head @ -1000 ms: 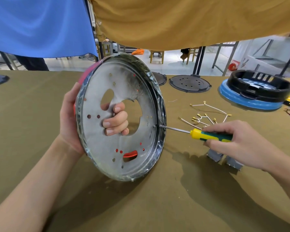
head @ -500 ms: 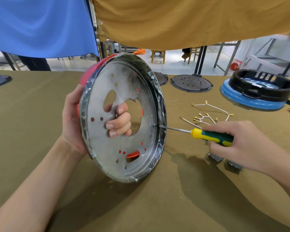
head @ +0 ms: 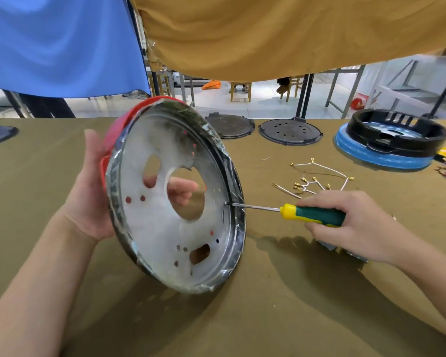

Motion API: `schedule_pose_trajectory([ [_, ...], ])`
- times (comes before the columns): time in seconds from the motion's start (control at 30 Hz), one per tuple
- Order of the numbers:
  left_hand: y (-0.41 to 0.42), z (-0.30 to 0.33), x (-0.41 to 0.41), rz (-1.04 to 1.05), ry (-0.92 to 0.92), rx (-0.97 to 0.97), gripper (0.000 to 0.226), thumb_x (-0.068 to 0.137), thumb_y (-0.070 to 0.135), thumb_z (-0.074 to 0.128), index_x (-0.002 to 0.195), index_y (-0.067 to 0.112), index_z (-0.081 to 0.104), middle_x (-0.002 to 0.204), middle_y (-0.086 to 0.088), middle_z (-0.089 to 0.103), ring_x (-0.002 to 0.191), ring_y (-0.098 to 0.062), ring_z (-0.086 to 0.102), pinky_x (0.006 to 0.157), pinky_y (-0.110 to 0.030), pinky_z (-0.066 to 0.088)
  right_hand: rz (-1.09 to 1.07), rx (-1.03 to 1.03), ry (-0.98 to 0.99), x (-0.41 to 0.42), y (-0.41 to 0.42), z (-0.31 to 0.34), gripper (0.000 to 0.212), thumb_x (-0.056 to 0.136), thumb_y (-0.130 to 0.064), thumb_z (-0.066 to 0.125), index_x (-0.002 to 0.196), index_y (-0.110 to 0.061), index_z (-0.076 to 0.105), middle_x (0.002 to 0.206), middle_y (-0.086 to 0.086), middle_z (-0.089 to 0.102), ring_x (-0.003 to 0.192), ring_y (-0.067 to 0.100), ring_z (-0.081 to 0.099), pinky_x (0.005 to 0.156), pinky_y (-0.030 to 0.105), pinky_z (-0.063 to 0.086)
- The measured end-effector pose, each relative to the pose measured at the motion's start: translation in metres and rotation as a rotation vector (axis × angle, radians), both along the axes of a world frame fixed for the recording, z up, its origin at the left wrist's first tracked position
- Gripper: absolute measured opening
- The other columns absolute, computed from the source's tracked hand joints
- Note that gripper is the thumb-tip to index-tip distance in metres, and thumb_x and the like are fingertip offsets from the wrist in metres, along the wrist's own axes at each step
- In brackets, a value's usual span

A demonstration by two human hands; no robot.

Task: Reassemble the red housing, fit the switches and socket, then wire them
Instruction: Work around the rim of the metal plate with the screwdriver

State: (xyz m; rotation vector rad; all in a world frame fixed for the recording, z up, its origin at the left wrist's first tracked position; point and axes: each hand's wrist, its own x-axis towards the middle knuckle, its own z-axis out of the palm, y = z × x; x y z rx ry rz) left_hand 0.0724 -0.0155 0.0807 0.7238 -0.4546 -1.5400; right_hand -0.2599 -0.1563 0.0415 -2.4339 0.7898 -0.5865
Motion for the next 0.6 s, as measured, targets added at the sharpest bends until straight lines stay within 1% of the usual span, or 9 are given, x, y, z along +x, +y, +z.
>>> schedule_pose_trajectory([
  [0.07,0.007,-0.003,-0.005,-0.385,0.294,-0.139,0.063,0.102,0.05,0.037,0.154,0.037,0.003,0.139,-0.049,0.033,0.129,-0.062,0.036,0.112,-0.067,0.021,-0.002,-0.01,0.0,0.002,-0.002,-0.002,0.036,0.081,-0.01,0.069,0.106,-0.036,0.071,0.085,-0.017,0.066,0.057,0.013,0.064,0.051,0.023,0.051],
  [0.13,0.014,-0.007,0.013,-0.323,0.254,-0.108,0.081,0.103,0.03,0.045,0.142,0.05,-0.023,0.144,-0.048,0.026,0.133,-0.063,0.028,0.115,-0.066,0.013,-0.017,-0.008,-0.007,0.004,-0.004,-0.003,0.036,0.081,-0.01,0.069,0.104,-0.037,0.071,0.085,-0.015,0.066,0.055,0.014,0.063,0.049,0.022,0.05],
  [0.2,0.017,-0.007,0.024,-0.26,0.116,-0.168,0.069,0.104,0.024,0.041,0.153,0.035,-0.008,0.146,-0.046,0.025,0.138,-0.059,0.026,0.117,-0.063,0.011,-0.023,-0.02,-0.006,0.005,-0.005,-0.002,0.034,0.082,-0.01,0.068,0.102,-0.037,0.071,0.083,-0.02,0.065,0.056,0.009,0.061,0.05,0.014,0.045],
  [0.23,0.019,-0.01,0.024,-0.212,0.082,-0.178,0.061,0.105,0.023,0.037,0.157,0.016,0.006,0.147,-0.045,0.024,0.14,-0.056,0.025,0.119,-0.059,0.009,-0.025,-0.043,0.0,0.006,-0.005,-0.001,0.033,0.082,-0.01,0.068,0.1,-0.038,0.07,0.082,-0.023,0.065,0.06,0.007,0.06,0.053,0.011,0.042],
  [0.27,0.018,-0.014,0.026,-0.231,0.091,-0.202,0.056,0.106,0.023,0.031,0.153,-0.004,0.015,0.148,-0.044,0.024,0.141,-0.053,0.024,0.12,-0.056,0.006,-0.029,-0.061,0.01,0.006,-0.005,0.001,0.033,0.082,-0.011,0.068,0.101,-0.039,0.07,0.081,-0.025,0.064,0.066,0.006,0.06,0.056,0.01,0.041],
  [0.33,0.019,-0.016,0.023,-0.215,0.103,-0.22,0.054,0.105,0.016,0.019,0.144,-0.02,0.023,0.146,-0.046,0.027,0.14,-0.053,0.027,0.119,-0.053,0.008,-0.044,-0.071,0.025,0.007,-0.007,0.005,0.032,0.083,-0.012,0.068,0.104,-0.036,0.071,0.082,-0.024,0.064,0.071,0.006,0.058,0.059,0.013,0.041],
  [0.4,0.013,-0.011,0.014,-0.257,0.154,-0.297,0.054,0.097,0.009,0.017,0.135,-0.028,0.03,0.138,-0.049,0.036,0.133,-0.056,0.035,0.116,-0.055,0.015,-0.065,-0.064,0.046,0.007,-0.011,0.009,0.029,0.083,-0.013,0.068,0.105,-0.032,0.073,0.081,-0.02,0.065,0.07,0.008,0.058,0.057,0.016,0.042],
  [0.47,0.005,-0.011,0.007,-0.264,0.092,-0.44,0.059,0.091,0.011,0.014,0.127,-0.029,0.038,0.133,-0.046,0.044,0.129,-0.054,0.041,0.113,-0.051,0.019,-0.08,-0.047,0.072,0.008,-0.016,0.016,0.029,0.083,-0.016,0.068,0.106,-0.033,0.073,0.079,-0.014,0.068,0.065,0.009,0.06,0.055,0.019,0.045],
  [0.6,-0.006,-0.032,0.012,-0.312,0.02,-0.458,0.049,0.096,0.006,0.035,0.136,-0.02,0.034,0.14,-0.038,0.043,0.133,-0.049,0.04,0.115,-0.053,0.021,-0.104,-0.123,0.191,0.006,-0.031,0.043,0.029,0.081,-0.027,0.068,0.107,-0.041,0.07,0.082,-0.017,0.069,0.063,0.007,0.062,0.05,0.023,0.049],
])
